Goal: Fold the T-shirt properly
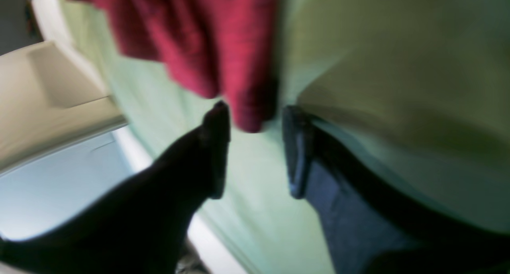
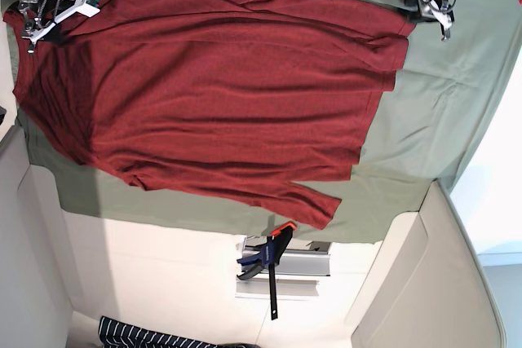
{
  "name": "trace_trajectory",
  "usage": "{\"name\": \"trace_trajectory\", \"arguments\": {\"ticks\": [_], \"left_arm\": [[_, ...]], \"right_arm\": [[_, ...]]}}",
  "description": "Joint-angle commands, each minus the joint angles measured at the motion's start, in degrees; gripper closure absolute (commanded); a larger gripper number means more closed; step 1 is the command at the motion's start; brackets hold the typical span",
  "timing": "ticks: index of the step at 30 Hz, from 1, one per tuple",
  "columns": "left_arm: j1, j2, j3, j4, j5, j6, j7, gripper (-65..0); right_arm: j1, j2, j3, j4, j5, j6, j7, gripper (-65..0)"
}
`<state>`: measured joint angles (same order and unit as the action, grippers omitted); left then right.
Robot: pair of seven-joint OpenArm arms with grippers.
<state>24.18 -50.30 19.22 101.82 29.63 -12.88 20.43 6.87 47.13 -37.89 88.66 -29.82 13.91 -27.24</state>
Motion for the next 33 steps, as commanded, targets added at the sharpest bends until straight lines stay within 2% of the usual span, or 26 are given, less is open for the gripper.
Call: {"name": "trace_trajectory", "arguments": {"ticks": [1, 5, 9, 14, 20, 24, 26, 29, 33], "left_arm": [[-0.87, -0.98, -0.48, -0.31, 0.63, 1.77, -0.39, -30.6], [-2.49, -0.98, -0.48, -2.95, -0.46, 2.56, -0.96, -30.7], [-2.38, -0.96, -0.2, -3.21, -2.21, 0.74, -0.96, -30.7], [-2.4, -0.98, 3.63, -3.19, -1.42, 0.87, -0.94, -30.7], [-2.47, -0.94, 10.93, -3.21, 3.87, 6.49, -0.92, -30.7], [-3.28, -0.48, 11.19, -3.52, 3.3, 6.45, -0.92, -30.5], [-4.85, 0.02, 11.19, -4.44, 2.34, 6.45, -0.92, -27.2], [-7.96, 0.7, 11.19, -5.92, 0.31, 6.4, -0.92, -18.0], [-9.84, 0.79, 11.19, -6.27, -1.77, 5.7, -0.9, -9.9]], "right_arm": [[0.39, 0.44, 0.0, -0.13, 1.38, 1.18, 0.66, -35.1], [0.39, 0.44, -0.02, -0.13, 1.36, 1.18, 0.66, -35.1], [0.39, 0.44, 0.0, -0.13, 1.38, 1.16, 0.7, -35.1], [0.39, 0.44, -0.02, -0.13, 2.08, 1.16, 0.68, -35.1], [0.39, 0.44, -0.02, -0.13, 2.23, 1.16, 0.68, -35.1], [0.39, 0.44, -0.02, -0.13, 2.25, 1.16, 0.7, -35.1], [0.39, 0.44, 0.0, -0.13, 2.27, 1.09, 0.7, -35.1], [0.39, 0.46, 0.0, -0.13, 3.32, 0.83, 0.68, -35.1], [0.39, 0.44, 0.0, -0.13, 4.33, 0.83, 0.66, -35.1]]}}
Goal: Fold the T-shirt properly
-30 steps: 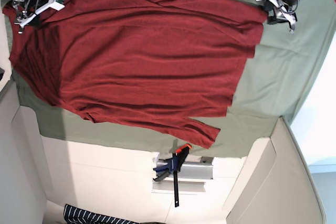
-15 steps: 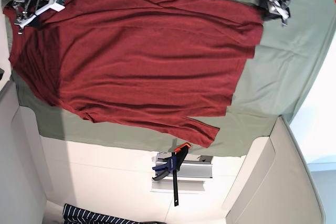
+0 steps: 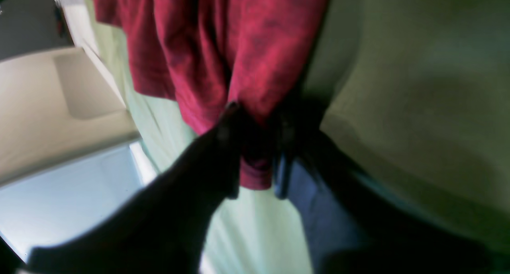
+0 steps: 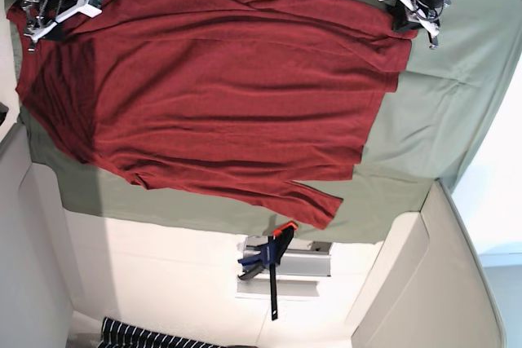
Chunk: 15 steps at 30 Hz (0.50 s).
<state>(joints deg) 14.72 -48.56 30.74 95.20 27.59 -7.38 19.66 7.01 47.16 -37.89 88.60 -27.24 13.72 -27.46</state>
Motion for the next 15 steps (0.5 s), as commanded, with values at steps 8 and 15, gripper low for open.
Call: {"name": "trace_trajectory", "arguments": {"ticks": [8, 15], "left_arm": [[-0.42, -0.96, -0.33, 0.35, 0.33, 0.28, 0.79, 0.0], [-0.42, -0.98, -0.33, 0.46, 0.76, 2.25, 2.21, 0.0]], "right_arm": [[0.26, 0.42, 0.0, -0.04, 1.73, 1.03, 0.46, 0.0], [0.26, 0.44, 0.0, 0.39, 0.48, 1.01, 0.02, 0.0]]}}
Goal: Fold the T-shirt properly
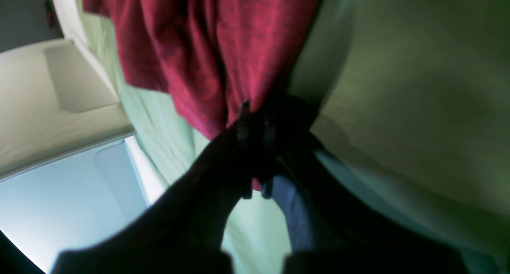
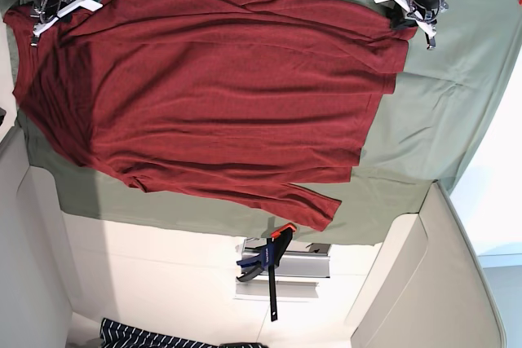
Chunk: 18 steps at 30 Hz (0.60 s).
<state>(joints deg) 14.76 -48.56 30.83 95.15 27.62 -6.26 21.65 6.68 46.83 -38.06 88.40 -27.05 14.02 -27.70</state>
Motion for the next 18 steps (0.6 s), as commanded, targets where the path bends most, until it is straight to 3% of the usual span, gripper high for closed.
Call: {"name": "trace_trajectory", "arguments": {"ticks": [1, 10, 18], "left_arm": [[-0.46, -0.98, -0.42, 0.5, 0.74, 1.14, 0.5, 0.0], [-0.13, -1.2, -0.42, 0.52, 0.68, 1.16, 3.69, 0.0], [4.48, -3.89, -0.5, 2.43, 2.6, 4.39, 4.44, 0.0]], "right_arm": [[0.59, 0.76, 0.17, 0.76, 0.24, 0.7, 0.04, 0.0], [0.39, 1.64, 0.17, 2.34, 0.28, 0.48, -2.99, 0.0], [-1.03, 7.08, 0.17, 5.27, 0.35, -0.42, -4.13, 0.0]]}}
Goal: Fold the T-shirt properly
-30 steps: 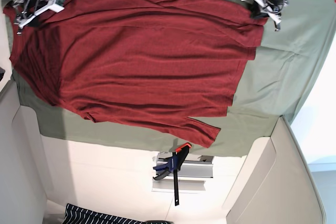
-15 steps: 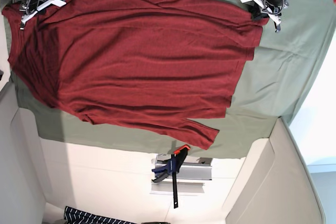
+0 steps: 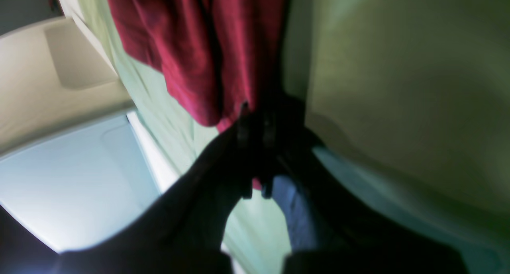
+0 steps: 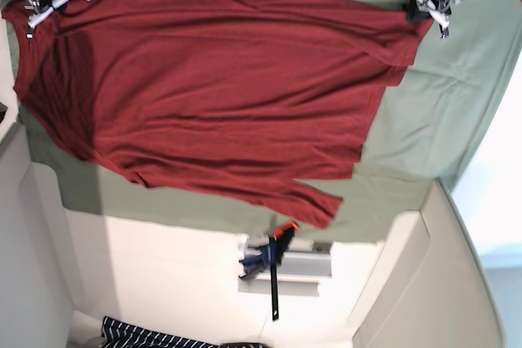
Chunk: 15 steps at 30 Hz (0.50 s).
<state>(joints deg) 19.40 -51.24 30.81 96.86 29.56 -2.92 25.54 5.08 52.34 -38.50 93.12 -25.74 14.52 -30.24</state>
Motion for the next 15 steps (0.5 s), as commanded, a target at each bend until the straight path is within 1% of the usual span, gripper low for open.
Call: {"name": "trace_trajectory", "arguments": {"ticks": [1, 3, 5, 9, 11, 15], "left_arm": [[0.48, -1.2, -0.52, 1.22, 1.03, 1.07, 0.9, 0.0], [1.66, -1.16, -0.52, 2.14, 1.4, 1.2, 1.33, 0.0], [2.75, -1.16, -0.52, 2.8, 1.66, 2.34, 1.75, 0.0], [5.18, -1.2, -0.52, 2.99, 5.35, 3.8, 3.21, 0.0], [6.45, -1.18, -0.72, 2.99, 6.49, 3.85, 3.26, 0.0], [9.03, -1.16, -2.38, 3.02, 6.54, 3.98, 3.19, 0.0]], "right_arm": [[0.24, 2.12, 0.61, 1.05, -0.92, -1.03, -1.84, 0.0], [-0.09, 2.6, 0.61, 1.86, -0.61, -1.14, -2.71, 0.0], [-0.2, 2.6, 0.61, 2.19, -0.57, -1.33, -3.1, 0.0], [-0.22, 2.64, 0.61, 2.21, -0.17, -1.29, -3.28, 0.0], [-0.2, 2.84, 0.61, 2.34, -0.17, -1.29, -3.37, 0.0], [-0.22, 3.26, 0.61, 3.13, 0.15, -1.29, -4.2, 0.0]]}}
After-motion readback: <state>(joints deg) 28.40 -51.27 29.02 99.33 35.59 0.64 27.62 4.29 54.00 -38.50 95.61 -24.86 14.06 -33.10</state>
